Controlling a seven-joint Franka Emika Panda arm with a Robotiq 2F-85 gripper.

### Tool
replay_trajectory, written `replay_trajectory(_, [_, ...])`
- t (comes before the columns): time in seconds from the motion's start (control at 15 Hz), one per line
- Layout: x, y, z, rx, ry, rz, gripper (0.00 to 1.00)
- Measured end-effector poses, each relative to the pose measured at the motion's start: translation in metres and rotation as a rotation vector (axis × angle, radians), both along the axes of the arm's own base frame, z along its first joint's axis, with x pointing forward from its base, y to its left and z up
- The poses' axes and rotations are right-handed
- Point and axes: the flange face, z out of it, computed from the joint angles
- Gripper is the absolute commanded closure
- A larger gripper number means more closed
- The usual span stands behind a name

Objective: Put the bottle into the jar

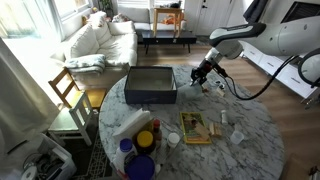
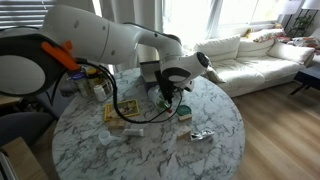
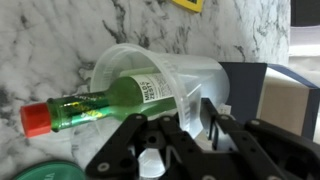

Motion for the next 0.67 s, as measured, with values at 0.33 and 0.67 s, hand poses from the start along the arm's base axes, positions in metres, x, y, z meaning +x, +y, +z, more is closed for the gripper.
replay_trajectory(0.33, [0.012, 0.016, 0.013, -0.04, -0.017, 0.04, 0.97])
replay_trajectory(0.67, [0.017, 0.028, 0.029, -0.151, 0.008, 0.089, 0.98])
